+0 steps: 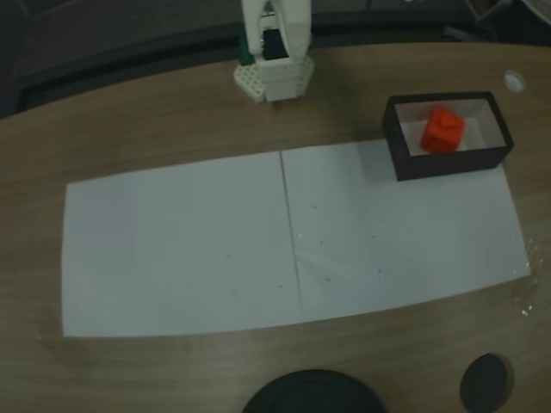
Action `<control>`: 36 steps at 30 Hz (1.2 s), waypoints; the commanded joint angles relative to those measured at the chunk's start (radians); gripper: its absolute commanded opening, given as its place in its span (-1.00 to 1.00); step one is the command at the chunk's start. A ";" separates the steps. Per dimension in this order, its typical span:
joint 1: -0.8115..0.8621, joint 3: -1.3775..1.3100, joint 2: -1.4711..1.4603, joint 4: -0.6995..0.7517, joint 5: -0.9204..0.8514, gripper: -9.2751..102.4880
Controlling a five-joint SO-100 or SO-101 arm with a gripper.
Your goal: Grab a orange square and put it in the box.
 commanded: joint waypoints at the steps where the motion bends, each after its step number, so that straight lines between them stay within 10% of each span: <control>1: 0.011 -0.041 0.170 0.035 0.029 -0.84; 13: -0.051 0.304 0.641 0.025 0.044 -0.84; 36: -0.048 1.307 1.252 -0.476 0.003 -0.84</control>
